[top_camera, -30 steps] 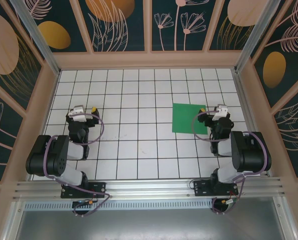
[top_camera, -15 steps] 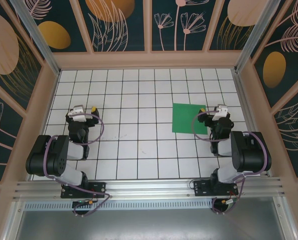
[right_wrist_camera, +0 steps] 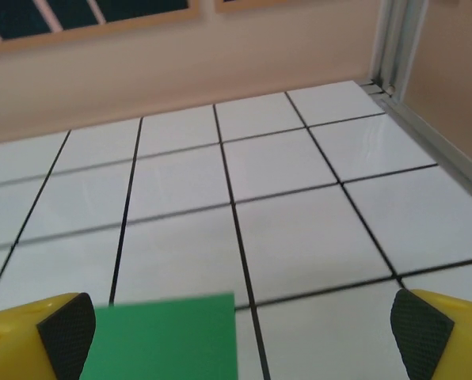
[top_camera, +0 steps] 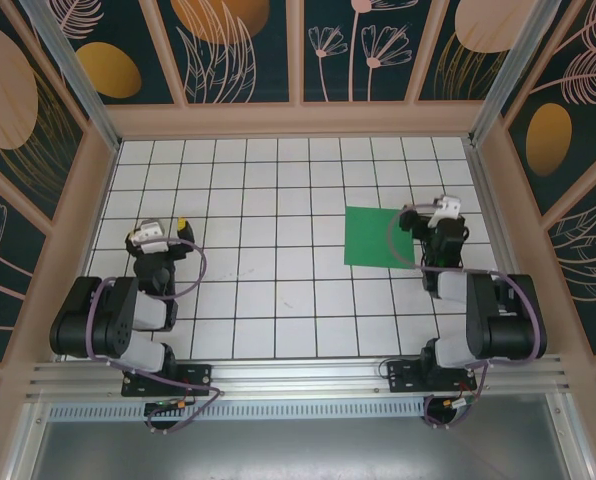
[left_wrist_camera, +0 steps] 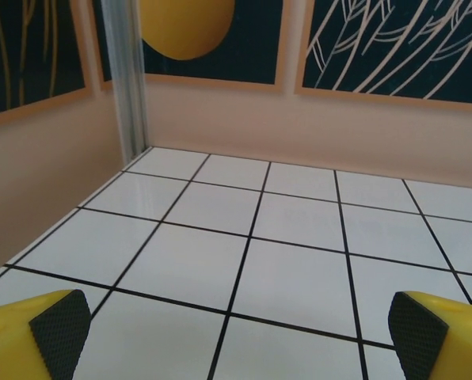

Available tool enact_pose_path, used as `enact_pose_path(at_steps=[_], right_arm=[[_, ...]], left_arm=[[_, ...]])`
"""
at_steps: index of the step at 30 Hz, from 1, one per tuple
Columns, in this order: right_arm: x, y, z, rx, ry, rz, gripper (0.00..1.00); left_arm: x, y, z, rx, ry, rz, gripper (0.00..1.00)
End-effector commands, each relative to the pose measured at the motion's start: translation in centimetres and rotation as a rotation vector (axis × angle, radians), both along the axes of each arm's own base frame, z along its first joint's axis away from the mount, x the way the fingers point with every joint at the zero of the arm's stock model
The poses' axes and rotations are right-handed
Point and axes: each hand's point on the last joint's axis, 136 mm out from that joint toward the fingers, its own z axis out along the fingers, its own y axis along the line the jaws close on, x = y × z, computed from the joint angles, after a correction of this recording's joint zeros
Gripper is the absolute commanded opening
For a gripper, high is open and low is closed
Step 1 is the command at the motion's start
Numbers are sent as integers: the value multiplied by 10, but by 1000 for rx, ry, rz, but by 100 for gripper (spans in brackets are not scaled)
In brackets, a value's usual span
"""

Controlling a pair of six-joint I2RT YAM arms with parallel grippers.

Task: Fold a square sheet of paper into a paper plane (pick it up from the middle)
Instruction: Move the square sheet of paper to the center of the table.

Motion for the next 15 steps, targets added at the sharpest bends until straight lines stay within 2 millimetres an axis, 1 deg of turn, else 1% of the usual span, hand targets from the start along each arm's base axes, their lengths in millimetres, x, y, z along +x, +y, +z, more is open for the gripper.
enact_pose_path(at_steps=[1,4,5,7,9,10,11,13,15], right_arm=[[3,-8,9,73,119,-90,99],[6,4,6,89,211,-74,99],[7,12,3,93,244,-59,99],[8,28,-2,111,308,-28,99],[8,45,-10,171,378,-6,99],[8,54,-14,200,409,15,99],[6,64,-22,236,452,33,99],[4,80,-35,295,516,52,99],[3,96,-49,347,577,77,93]], left_arm=[[-6,10,34,-26,-109,52,99],[4,13,40,-61,-46,73,99],[6,15,43,-99,-36,91,99],[12,13,54,-167,-34,80,99],[18,10,61,-253,-20,67,98],[20,8,62,-300,1,65,99],[23,6,62,-352,27,59,99],[30,-5,67,-404,67,6,99],[35,-19,70,-429,108,-63,99]])
